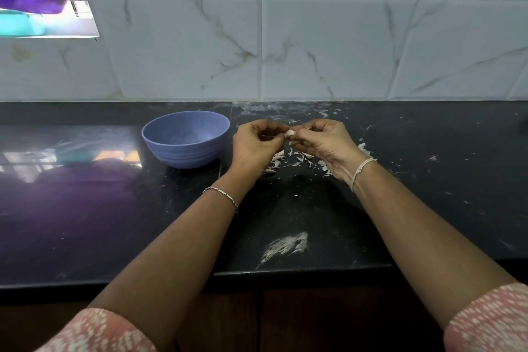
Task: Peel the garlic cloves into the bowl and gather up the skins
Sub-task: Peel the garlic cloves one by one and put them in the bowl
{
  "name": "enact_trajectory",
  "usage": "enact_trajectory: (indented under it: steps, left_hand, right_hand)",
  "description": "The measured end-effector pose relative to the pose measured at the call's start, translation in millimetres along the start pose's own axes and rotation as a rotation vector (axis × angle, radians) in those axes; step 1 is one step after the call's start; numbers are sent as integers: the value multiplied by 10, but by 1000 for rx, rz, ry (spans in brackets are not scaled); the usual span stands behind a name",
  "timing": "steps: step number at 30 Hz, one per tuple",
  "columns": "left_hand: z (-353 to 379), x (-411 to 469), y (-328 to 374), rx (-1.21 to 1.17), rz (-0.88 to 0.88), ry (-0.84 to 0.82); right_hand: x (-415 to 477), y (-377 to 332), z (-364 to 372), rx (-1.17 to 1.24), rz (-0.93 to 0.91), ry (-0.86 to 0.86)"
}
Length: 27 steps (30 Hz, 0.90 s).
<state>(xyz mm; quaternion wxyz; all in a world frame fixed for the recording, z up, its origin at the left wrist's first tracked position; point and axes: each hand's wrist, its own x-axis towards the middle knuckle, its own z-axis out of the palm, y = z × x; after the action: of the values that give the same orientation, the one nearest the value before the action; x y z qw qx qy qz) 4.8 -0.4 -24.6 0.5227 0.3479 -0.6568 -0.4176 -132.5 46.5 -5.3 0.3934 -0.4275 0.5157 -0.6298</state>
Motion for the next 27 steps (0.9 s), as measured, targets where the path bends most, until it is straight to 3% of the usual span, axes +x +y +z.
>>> enact_trajectory:
  steps: [27]
  left_hand:
    - [21,16,-2,203,30,53]
  right_hand:
    - [-22,36,24,-94,-93,-56]
